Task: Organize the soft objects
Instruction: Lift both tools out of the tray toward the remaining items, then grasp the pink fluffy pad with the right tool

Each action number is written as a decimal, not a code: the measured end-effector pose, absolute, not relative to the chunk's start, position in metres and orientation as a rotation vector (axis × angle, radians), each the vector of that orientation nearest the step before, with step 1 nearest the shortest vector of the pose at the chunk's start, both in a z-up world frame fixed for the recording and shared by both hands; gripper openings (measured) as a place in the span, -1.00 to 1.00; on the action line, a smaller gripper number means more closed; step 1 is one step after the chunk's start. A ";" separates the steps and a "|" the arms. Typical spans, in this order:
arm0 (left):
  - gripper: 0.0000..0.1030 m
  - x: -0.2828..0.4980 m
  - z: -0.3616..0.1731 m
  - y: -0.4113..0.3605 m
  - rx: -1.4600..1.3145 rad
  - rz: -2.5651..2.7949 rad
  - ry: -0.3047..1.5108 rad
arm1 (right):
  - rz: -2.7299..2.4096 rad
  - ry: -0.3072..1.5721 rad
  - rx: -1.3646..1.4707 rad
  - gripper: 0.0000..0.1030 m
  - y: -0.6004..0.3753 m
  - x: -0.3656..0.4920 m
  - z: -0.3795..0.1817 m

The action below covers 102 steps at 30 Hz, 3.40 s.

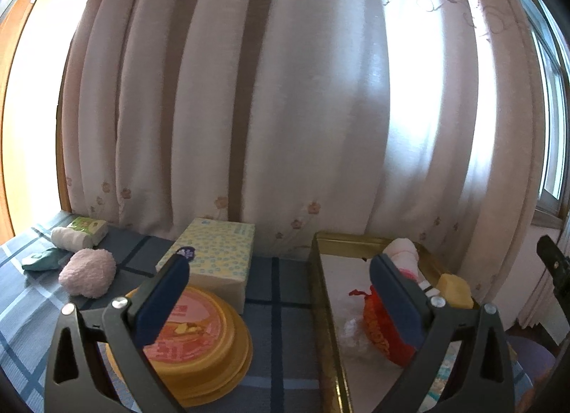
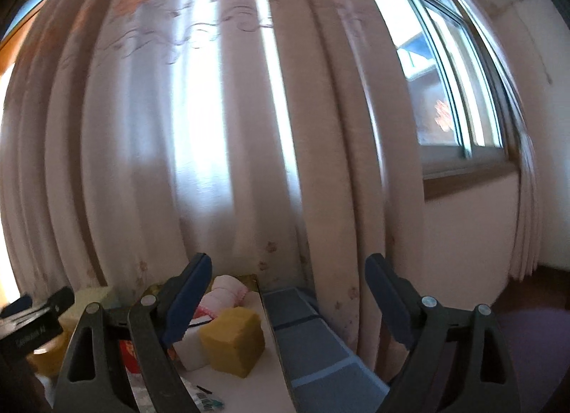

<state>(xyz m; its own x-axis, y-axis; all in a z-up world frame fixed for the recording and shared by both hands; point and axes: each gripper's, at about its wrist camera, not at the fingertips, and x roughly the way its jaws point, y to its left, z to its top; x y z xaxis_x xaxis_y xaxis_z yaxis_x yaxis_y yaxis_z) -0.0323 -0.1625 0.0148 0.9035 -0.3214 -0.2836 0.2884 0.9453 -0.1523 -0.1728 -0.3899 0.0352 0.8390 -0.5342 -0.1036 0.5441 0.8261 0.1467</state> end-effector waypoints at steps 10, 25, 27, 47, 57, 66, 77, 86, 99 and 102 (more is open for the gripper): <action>0.99 -0.031 0.014 -0.144 -0.149 -0.286 0.304 | -0.581 0.028 0.102 0.74 -0.346 -0.166 0.038; 0.99 -0.031 0.015 -0.103 -0.188 -0.215 0.254 | -0.529 -0.032 0.081 0.74 -0.295 -0.156 0.040; 0.99 -0.030 0.016 -0.095 -0.184 -0.200 0.247 | -0.526 -0.034 0.084 0.74 -0.292 -0.155 0.040; 0.99 -0.020 0.023 -0.033 0.007 -0.083 0.183 | -0.385 0.002 0.078 0.74 -0.221 -0.122 0.039; 0.99 0.004 0.022 0.032 0.015 0.030 0.203 | -0.270 0.057 0.059 0.74 -0.163 -0.090 0.038; 0.99 0.023 0.020 0.076 0.022 0.090 0.236 | -0.150 0.083 -0.031 0.74 -0.101 -0.065 0.035; 0.99 0.058 0.013 0.145 -0.046 0.309 0.305 | -0.047 0.233 -0.019 0.73 -0.058 -0.006 0.027; 0.99 0.092 0.004 0.166 -0.074 0.389 0.441 | 0.030 0.369 -0.036 0.73 -0.029 0.046 0.017; 0.99 0.106 -0.005 0.176 -0.115 0.384 0.568 | 0.119 0.729 -0.077 0.73 -0.010 0.116 -0.019; 0.99 0.108 -0.007 0.178 -0.122 0.377 0.586 | 0.119 0.774 -0.081 0.73 -0.007 0.122 -0.025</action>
<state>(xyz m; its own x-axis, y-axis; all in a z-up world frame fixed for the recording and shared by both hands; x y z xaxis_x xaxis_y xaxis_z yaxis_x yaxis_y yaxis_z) 0.1085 0.1780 -0.0069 0.7672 0.3120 -0.5605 -0.3806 0.9247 -0.0062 0.1220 -0.0073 -0.0249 0.7089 0.0773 -0.7011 -0.1372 0.9901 -0.0295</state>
